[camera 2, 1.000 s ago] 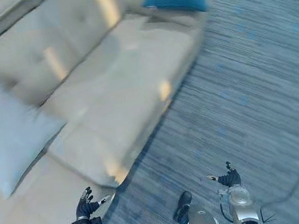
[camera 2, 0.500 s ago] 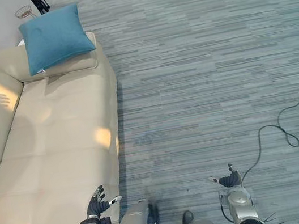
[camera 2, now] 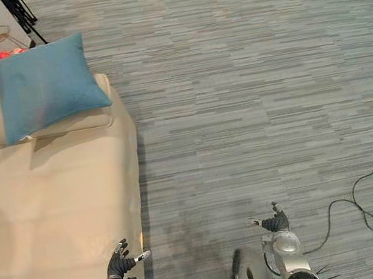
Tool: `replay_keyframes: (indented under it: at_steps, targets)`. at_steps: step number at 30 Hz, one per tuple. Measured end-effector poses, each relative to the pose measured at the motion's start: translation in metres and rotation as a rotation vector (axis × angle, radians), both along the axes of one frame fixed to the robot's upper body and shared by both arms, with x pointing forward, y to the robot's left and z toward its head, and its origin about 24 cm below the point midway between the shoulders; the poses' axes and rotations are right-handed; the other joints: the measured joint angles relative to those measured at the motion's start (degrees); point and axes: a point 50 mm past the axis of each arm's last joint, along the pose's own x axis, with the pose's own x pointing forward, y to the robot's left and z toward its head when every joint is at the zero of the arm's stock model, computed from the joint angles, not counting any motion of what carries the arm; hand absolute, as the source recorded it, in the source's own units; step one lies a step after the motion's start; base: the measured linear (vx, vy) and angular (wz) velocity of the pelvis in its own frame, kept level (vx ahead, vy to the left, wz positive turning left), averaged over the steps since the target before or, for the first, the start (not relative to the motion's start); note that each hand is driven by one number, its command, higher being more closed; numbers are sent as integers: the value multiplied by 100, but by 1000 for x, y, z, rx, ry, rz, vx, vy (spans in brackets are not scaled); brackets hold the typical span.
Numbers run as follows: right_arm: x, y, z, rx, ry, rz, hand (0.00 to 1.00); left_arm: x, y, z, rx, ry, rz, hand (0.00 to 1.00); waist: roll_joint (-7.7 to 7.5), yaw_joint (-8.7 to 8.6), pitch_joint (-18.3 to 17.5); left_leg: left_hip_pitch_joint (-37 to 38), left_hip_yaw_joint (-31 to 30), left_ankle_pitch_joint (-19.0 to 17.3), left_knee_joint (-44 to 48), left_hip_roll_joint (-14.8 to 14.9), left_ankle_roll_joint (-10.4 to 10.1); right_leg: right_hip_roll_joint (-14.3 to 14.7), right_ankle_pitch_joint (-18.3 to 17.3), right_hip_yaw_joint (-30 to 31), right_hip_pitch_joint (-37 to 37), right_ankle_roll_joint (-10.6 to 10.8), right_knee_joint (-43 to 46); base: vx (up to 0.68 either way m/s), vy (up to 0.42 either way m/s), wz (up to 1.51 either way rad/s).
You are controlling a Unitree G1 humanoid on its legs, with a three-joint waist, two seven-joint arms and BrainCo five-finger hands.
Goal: Pick up cushions and gather them together orderly.
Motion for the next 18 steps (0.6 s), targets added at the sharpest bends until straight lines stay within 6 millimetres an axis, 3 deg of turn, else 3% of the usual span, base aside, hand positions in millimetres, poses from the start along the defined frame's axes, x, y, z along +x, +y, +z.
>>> replay_keyframes:
  at_steps: [1, 2, 3, 4, 5, 6, 7, 8, 9, 11, 13, 15, 16, 17, 18]
  targets:
    - [0, -1, 0, -2, 1, -1, 0, 0, 1, 0, 3, 0, 2, 0, 9, -27, 7, 97, -61, -23, -58, 20, -50, 73, 301, 66, 16, 45, -728, 678, -113, 69]
    - [-2, -2, 0, -7, 6, -3, 0, 0, 4, 0, 11, 4, 17, 0, -65, -124, 0, 383, -146, -203, -123, 42, -408, 125, 983, 163, -10, 47, -1819, 584, -115, 52]
    - [-3, -3, -1, -9, 10, -3, 0, -3, 6, -2, 18, 15, 27, 0, -93, -129, -5, 501, -232, -328, -119, 61, -627, 145, 1156, 189, -1, -22, -2045, 748, -193, 70]
    - [-8, -5, -3, -12, 26, -7, 0, -10, 10, -5, 23, 41, 42, 0, -147, -152, -73, 689, -457, -525, 26, 95, -886, 157, 1651, 302, -9, -189, -1955, 853, -286, 93]
    - [-14, -8, -6, -14, 44, -22, 0, -12, 2, -8, 2, 50, 47, 0, 121, -163, -153, 403, -688, -457, 1132, 450, -1093, 256, 1875, -9, -7, -445, -1184, 1155, -403, 96]
    - [-14, -5, -6, -5, 42, -12, 0, -12, -1, -9, -19, 47, 72, 0, 272, -131, -154, -200, -636, 431, 2625, 725, -1419, 465, 1450, -206, 318, -598, -970, 1033, -362, 62]
    - [-12, -2, -5, 1, 32, -6, 0, -16, -1, -10, -30, 55, 95, 0, 264, -103, -152, -431, -617, 926, 3137, 765, -1463, 505, 1343, -194, 449, -620, -980, 850, -295, 5]
    - [-5, 3, -1, 23, -7, -10, 0, -18, -4, -11, -47, 57, 117, 0, 272, -26, -148, -987, -403, 1316, 4311, 996, -1439, 628, 1136, -185, 904, -682, -1128, 685, -214, -8]
    - [-1, 7, 2, 41, -33, -20, 0, -15, -7, -10, -56, 46, 113, 0, 240, 39, -114, -1487, -79, 793, 5081, 1207, -986, 702, 983, -195, 1447, -768, -1349, 772, -192, -2]
    - [0, 7, 2, 63, -47, -49, 0, -10, -9, -6, -63, 15, 109, 0, 122, 152, -68, -1996, 204, 354, 5199, 1184, -852, 643, 852, -201, 2099, -730, -1731, 577, -83, 12]
    - [2, 3, 3, 68, -54, -68, 0, -4, -10, 0, -65, -24, 97, 0, 28, 233, -86, -2736, 431, 53, 4219, 960, -736, 488, 706, -254, 2646, -546, -2148, 524, 21, 12]
    - [3, -8, 6, 54, -63, -109, 0, -3, -13, 0, -73, -26, 99, 0, 135, 350, -76, -2914, 559, 332, 1863, 776, -976, 417, 515, -215, 2872, -304, -2247, 515, 133, -16]
    - [4, -12, 7, 43, -62, -120, 0, -7, -12, -2, -72, -11, 103, 0, 314, 399, -10, -2838, 680, 1011, 1150, 744, -504, 413, 315, -147, 3092, -134, -2228, 532, 177, -16]
    - [1, -11, 3, 51, -40, -132, 0, -7, -11, -3, -69, -5, 104, 0, 192, 458, 19, -2602, 819, 1008, 935, 586, -475, 281, 255, -96, 3178, -97, -2237, 534, 165, 14]
    - [1, -13, 3, 47, -32, -135, 0, -4, -9, 0, -63, -24, 104, 0, 139, 483, -8, -2556, 926, 1011, 881, 435, -452, 217, 397, -86, 3271, -200, -2415, 625, 165, 31]
